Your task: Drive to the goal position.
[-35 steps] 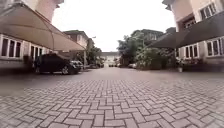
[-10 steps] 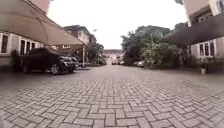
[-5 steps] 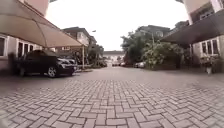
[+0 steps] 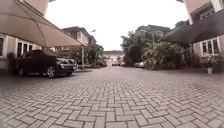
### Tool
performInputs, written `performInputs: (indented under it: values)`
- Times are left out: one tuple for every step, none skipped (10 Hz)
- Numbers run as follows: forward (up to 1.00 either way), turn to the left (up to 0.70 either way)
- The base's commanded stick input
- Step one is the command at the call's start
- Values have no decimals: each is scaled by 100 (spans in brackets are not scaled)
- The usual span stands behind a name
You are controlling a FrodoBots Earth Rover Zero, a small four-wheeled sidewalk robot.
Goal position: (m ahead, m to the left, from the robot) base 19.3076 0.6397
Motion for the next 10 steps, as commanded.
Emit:
performInputs:
  values:
    - [70,0]
    - [70,0]
    - [70,0]
    - [70,0]
    - [70,0]
    - [70,0]
    - [70,0]
    - [70,0]
    - [70,0]
    - [70,0]
